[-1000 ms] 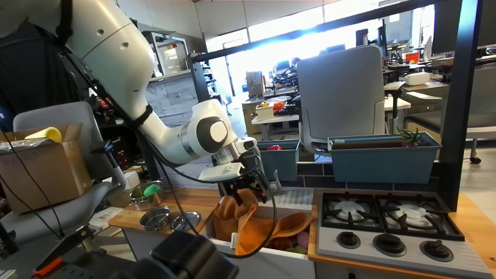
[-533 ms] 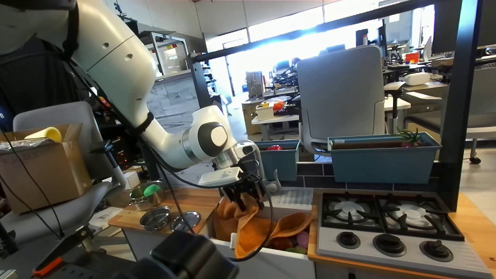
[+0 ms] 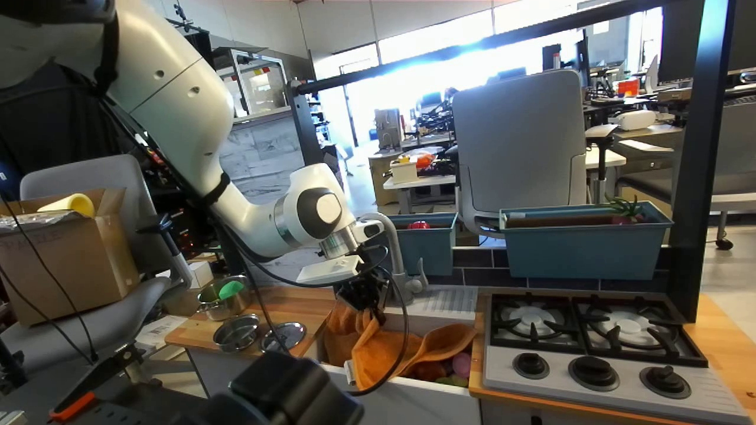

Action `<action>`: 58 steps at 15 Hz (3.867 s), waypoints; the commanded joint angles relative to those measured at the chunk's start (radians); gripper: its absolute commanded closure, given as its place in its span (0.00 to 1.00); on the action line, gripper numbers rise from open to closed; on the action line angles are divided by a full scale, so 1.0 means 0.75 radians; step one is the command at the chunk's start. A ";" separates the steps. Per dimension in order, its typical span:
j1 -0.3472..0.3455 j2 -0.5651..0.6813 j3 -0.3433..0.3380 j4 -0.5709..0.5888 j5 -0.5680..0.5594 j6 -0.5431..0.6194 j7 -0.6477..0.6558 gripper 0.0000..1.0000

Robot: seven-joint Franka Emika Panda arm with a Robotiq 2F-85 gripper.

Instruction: Move the right pot to the left of the lid, then hang the towel on the black rod, lastly, put the yellow plushie in the right pot

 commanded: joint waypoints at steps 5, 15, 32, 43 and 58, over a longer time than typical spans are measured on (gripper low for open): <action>0.007 -0.005 -0.003 0.026 -0.052 -0.022 0.014 0.99; -0.013 0.002 0.013 0.007 -0.069 -0.014 0.013 0.96; -0.013 0.002 0.013 0.008 -0.069 -0.016 0.013 0.96; 0.006 -0.061 0.018 -0.053 -0.069 0.004 0.019 0.99; 0.077 -1.045 -0.099 -1.006 -0.119 0.499 0.129 0.99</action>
